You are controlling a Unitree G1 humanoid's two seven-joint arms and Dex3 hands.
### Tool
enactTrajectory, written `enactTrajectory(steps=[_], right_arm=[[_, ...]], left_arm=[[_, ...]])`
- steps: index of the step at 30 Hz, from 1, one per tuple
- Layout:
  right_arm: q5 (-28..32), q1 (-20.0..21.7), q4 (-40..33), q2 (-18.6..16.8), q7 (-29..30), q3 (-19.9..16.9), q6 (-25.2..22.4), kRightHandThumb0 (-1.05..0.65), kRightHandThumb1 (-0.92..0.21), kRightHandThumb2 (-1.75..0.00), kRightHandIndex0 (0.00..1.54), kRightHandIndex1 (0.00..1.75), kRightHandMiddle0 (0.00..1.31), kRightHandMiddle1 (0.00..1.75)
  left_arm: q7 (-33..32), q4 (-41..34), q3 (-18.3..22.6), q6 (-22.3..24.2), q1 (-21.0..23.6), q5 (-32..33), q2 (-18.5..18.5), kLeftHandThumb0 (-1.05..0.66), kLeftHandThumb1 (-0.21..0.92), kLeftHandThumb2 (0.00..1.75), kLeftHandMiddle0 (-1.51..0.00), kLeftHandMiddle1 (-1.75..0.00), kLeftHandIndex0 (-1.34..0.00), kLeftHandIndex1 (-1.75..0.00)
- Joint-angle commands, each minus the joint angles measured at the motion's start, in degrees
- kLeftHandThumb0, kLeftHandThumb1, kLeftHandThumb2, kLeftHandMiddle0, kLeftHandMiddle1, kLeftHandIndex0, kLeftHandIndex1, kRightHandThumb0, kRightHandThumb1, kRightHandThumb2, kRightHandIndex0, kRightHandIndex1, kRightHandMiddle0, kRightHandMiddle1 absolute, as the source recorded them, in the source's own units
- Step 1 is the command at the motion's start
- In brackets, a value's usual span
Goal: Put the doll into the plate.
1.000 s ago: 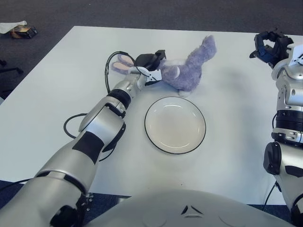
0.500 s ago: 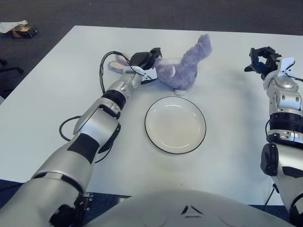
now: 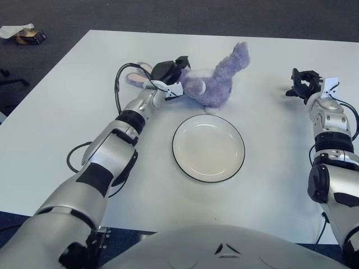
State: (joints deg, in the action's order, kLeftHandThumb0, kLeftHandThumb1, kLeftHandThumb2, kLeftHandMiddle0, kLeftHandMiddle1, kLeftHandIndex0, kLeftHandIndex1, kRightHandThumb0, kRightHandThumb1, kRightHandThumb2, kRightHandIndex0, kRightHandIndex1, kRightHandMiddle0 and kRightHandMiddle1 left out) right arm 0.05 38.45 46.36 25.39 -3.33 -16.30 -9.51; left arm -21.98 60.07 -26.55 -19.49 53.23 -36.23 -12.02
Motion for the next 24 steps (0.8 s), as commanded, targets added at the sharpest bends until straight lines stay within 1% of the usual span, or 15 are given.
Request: enactTrajectory(steps=[1,4,8,11,15,20,24], right_arm=[[0.49,-0.50,4.30,-1.11,-0.92,0.99,1.22,-0.36,-0.92,-0.52,0.32,1.67,0.20,1.75],[0.24,-0.30,6.53,-1.00,-1.55,1.86,2.31,-0.36,-0.92,-0.53,0.32,1.65,0.19,1.75],[-0.55,0.18,8.89,-0.83,-3.04,3.72,2.43,-0.36,-0.92,-0.53,0.32,1.63,0.19,1.75],[-0.99,0.54,10.60,-0.67,-3.52,4.82,3.13,-0.35,-0.92,-0.53,0.31,1.61,0.19,1.75],[-2.35,1.09,12.65,-0.51,-4.06,6.85,3.91,-0.35,-0.92,-0.53,0.32,1.58,0.19,1.75],[-2.46,1.34,13.43,-0.48,-4.09,8.00,4.37,-0.35,-0.92,-0.53,0.33,1.57,0.19,1.75],[-2.21,1.36,13.92,-0.47,-4.40,8.57,4.74,-0.35,-0.92,-0.53,0.33,1.57,0.19,1.75]], left_arm=[[0.22,-3.96,1.58,0.02,-1.18,1.05,-0.93,0.00,-0.04,1.72,-0.85,-1.74,-0.67,-1.75],[0.94,-6.54,2.39,0.66,-2.30,1.34,-1.14,0.00,-0.05,1.74,-0.86,-1.75,-0.68,-1.75],[0.19,-11.67,3.70,0.09,-4.62,1.33,-2.11,0.00,-0.06,1.74,-0.87,-1.75,-0.69,-1.74],[0.16,-13.75,4.45,-0.07,-5.77,1.55,-2.27,0.00,-0.06,1.75,-0.87,-1.75,-0.70,-1.74],[1.20,-16.91,6.20,-1.55,-7.76,3.55,-2.47,0.00,-0.06,1.75,-0.87,-1.75,-0.70,-1.74],[2.72,-19.22,7.68,-2.76,-9.10,5.30,-2.58,0.00,-0.06,1.75,-0.87,-1.75,-0.69,-1.75],[3.19,-20.06,8.58,-4.86,-9.56,6.26,-2.79,0.00,-0.06,1.75,-0.87,-1.75,-0.69,-1.75]])
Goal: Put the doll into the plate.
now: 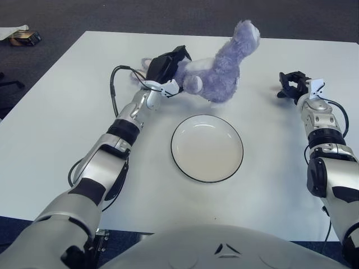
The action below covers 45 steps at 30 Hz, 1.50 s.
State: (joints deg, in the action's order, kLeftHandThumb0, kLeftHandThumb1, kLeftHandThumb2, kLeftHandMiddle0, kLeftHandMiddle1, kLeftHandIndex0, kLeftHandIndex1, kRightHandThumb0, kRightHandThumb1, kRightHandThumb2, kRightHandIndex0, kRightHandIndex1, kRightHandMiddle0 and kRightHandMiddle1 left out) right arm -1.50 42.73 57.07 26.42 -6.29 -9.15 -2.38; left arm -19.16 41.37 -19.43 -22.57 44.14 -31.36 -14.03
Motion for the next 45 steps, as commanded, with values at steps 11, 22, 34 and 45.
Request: enactTrajectory(steps=[11,22,34,45], right_arm=[[-0.53,-3.92,3.05,-2.25,-1.56,2.34,-1.98,-0.35,-0.92,-0.53,0.32,1.59,0.19,1.75],[-0.55,-4.09,4.38,-2.39,-1.98,3.41,-1.43,-0.35,-0.92,-0.53,0.33,1.56,0.19,1.75],[-1.27,-4.10,6.89,-3.08,-2.33,4.51,0.24,-0.35,-0.92,-0.53,0.37,1.53,0.19,1.75],[-1.02,-3.26,7.95,-3.68,-2.84,5.21,0.98,-0.35,-0.92,-0.53,0.41,1.51,0.19,1.75]], left_arm=[[4.14,-9.98,4.28,-3.74,-4.46,3.73,-1.98,0.00,-0.06,1.75,-0.88,-1.74,-0.68,-1.75],[5.57,-18.62,4.94,-7.05,-10.89,2.89,-3.55,0.00,-0.09,1.75,-0.93,-1.67,-0.69,-1.75],[12.04,-27.94,5.59,-9.77,-18.17,6.96,-4.51,0.00,-0.12,1.75,-1.00,-1.56,-0.72,-1.75],[12.93,-27.90,5.51,-15.58,-19.91,4.83,-5.50,0.00,-0.11,1.75,-0.98,-1.59,-0.71,-1.75]])
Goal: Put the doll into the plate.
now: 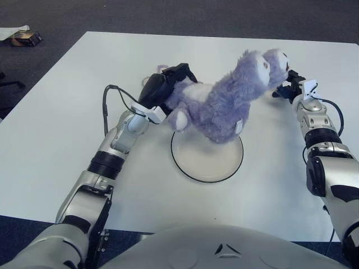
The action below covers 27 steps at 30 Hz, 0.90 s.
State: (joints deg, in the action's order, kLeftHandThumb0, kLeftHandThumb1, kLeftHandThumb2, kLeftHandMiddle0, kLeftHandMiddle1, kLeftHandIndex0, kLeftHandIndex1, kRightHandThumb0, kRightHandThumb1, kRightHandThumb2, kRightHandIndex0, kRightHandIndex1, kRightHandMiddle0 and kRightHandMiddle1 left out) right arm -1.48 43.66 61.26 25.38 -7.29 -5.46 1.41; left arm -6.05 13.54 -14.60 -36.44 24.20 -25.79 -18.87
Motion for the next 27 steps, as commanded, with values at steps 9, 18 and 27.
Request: enactTrajectory(steps=[9,18,27], right_arm=[[-0.76,-2.92,4.52,-3.83,-1.43,1.58,-3.72,-0.35,-0.92,-0.53,0.40,1.52,0.18,1.75],[-0.32,-2.62,4.63,-4.16,-2.36,1.27,-3.74,-0.35,-0.92,-0.53,0.39,1.54,0.19,1.75],[-0.30,-2.43,4.90,-4.18,-2.77,1.41,-3.63,-0.35,-0.92,-0.53,0.36,1.53,0.19,1.75]], left_arm=[[-0.66,2.57,0.30,-5.84,0.22,-2.33,-0.73,0.00,-0.09,1.75,-0.96,-1.64,-0.69,-1.75],[-1.96,4.05,0.60,-9.71,0.22,-4.72,-0.61,0.00,-0.08,1.74,-0.94,-1.66,-0.68,-1.75],[0.50,4.16,-0.17,-11.90,-0.22,-3.76,-0.80,0.00,-0.07,1.73,-0.93,-1.67,-0.67,-1.75]])
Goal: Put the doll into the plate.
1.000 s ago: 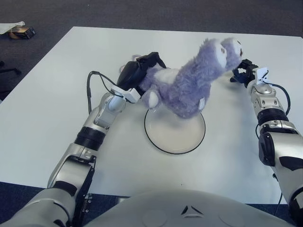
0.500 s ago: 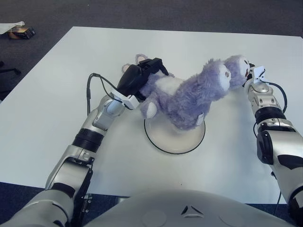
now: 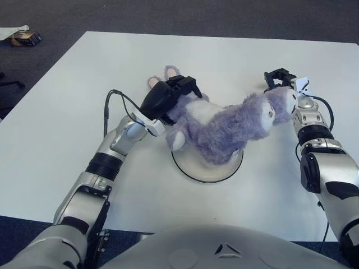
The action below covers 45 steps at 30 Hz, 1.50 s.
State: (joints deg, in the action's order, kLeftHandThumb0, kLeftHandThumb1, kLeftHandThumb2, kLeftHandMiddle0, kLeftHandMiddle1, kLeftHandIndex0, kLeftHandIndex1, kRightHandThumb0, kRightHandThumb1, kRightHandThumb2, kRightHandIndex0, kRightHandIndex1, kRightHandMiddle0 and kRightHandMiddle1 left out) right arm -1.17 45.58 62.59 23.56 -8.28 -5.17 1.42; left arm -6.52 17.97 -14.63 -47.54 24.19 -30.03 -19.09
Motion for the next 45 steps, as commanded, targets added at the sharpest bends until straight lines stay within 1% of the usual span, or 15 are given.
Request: enactTrajectory(steps=[1,15,16,17,20,25,31,36,38,39,40,41,42,43,45], right_arm=[[-0.56,-4.34,3.54,-2.38,-1.88,1.09,-3.63,-0.35,-0.92,-0.53,0.36,1.53,0.19,1.75],[-0.24,-4.38,3.81,-2.52,-2.01,0.70,-3.47,-0.35,-0.92,-0.53,0.38,1.53,0.19,1.75],[-0.23,-4.37,3.83,-2.52,-2.00,0.69,-3.47,-0.35,-0.92,-0.53,0.39,1.52,0.19,1.75],[-0.24,-4.38,3.86,-2.51,-1.98,0.68,-3.44,-0.35,-0.92,-0.53,0.39,1.52,0.19,1.75],[-0.33,-4.35,4.04,-2.49,-1.87,0.70,-3.35,-0.35,-0.92,-0.53,0.40,1.52,0.19,1.75],[-0.43,-4.12,4.15,-2.50,-1.74,0.76,-3.61,-0.35,-0.92,-0.53,0.40,1.51,0.19,1.75],[-0.20,-4.05,4.29,-2.55,-1.91,0.54,-3.49,-0.35,-0.92,-0.53,0.39,1.51,0.20,1.75],[-0.15,-4.02,4.35,-2.63,-1.82,0.43,-3.50,-0.35,-0.92,-0.53,0.38,1.50,0.20,1.75],[-0.11,-4.03,4.34,-2.65,-1.76,0.37,-3.48,-0.35,-0.92,-0.53,0.38,1.50,0.20,1.75],[-0.09,-4.04,4.33,-2.65,-1.75,0.35,-3.47,-0.35,-0.92,-0.53,0.39,1.50,0.20,1.75],[-0.02,-4.07,4.30,-2.66,-1.78,0.28,-3.42,-0.35,-0.92,-0.53,0.39,1.50,0.20,1.75],[0.02,-4.06,4.28,-2.69,-1.78,0.24,-3.41,-0.35,-0.92,-0.53,0.39,1.50,0.20,1.75],[0.04,-4.06,4.27,-2.71,-1.78,0.22,-3.40,-0.35,-0.92,-0.53,0.39,1.50,0.20,1.75],[0.09,-4.08,4.22,-2.73,-1.79,0.17,-3.41,-0.35,-0.92,-0.53,0.39,1.50,0.20,1.75],[0.15,-4.15,4.11,-2.73,-1.81,0.09,-3.42,-0.35,-0.92,-0.53,0.39,1.50,0.20,1.75]], left_arm=[[1.44,-0.34,-0.32,-0.94,-0.24,0.64,-0.66,0.00,-0.06,1.72,-0.92,-1.68,-0.66,-1.75],[8.59,-0.31,-1.53,-2.04,0.30,4.45,-0.85,-0.01,-0.02,1.69,-0.88,-1.70,-0.64,-1.75],[8.72,-0.30,-1.49,-2.12,0.32,4.27,-0.81,-0.19,0.07,1.59,-1.01,-1.72,-0.65,-1.75],[8.81,-0.22,-1.45,-2.25,0.39,4.04,-0.78,-0.31,0.13,1.53,-1.10,-1.73,-0.66,-1.75],[9.15,0.11,-1.48,-2.82,0.75,3.26,-1.01,-0.46,0.19,1.46,-1.22,-1.74,-0.68,-1.75],[10.36,-0.04,-1.80,-2.99,1.00,2.85,-1.45,-0.56,0.15,1.52,-1.28,-1.75,-0.75,-1.75],[10.99,0.30,-2.06,-4.10,1.17,3.28,-1.46,-0.61,0.10,1.59,-1.29,-1.75,-0.81,-1.75],[9.98,0.20,-1.92,-4.70,1.17,1.50,-1.31,-0.60,0.10,1.58,-1.27,-1.75,-0.80,-1.75],[9.10,-0.03,-1.72,-4.72,1.13,-0.03,-1.27,-0.58,0.14,1.54,-1.23,-1.75,-0.77,-1.75],[8.81,-0.06,-1.66,-4.76,1.14,-0.54,-1.28,-0.66,0.27,1.40,-1.23,-1.75,-0.73,-1.75],[8.50,-0.05,-1.64,-4.82,1.14,-1.00,-1.24,-0.76,0.51,1.12,-1.22,-1.75,-0.66,-1.75],[8.27,-0.01,-1.61,-4.89,1.15,-1.30,-1.24,-0.82,0.66,0.93,-1.20,-1.75,-0.52,-1.70],[8.09,0.05,-1.59,-4.96,1.15,-1.51,-1.22,-0.86,0.75,0.82,-1.19,-1.75,-0.43,-1.67],[7.87,0.08,-1.62,-4.97,1.09,-1.84,-1.19,-0.88,0.79,0.78,-1.18,-1.75,-0.40,-1.66],[7.50,0.02,-1.74,-4.80,0.90,-2.63,-1.21,-0.91,0.87,0.68,-0.98,-1.75,-0.18,-1.52]])
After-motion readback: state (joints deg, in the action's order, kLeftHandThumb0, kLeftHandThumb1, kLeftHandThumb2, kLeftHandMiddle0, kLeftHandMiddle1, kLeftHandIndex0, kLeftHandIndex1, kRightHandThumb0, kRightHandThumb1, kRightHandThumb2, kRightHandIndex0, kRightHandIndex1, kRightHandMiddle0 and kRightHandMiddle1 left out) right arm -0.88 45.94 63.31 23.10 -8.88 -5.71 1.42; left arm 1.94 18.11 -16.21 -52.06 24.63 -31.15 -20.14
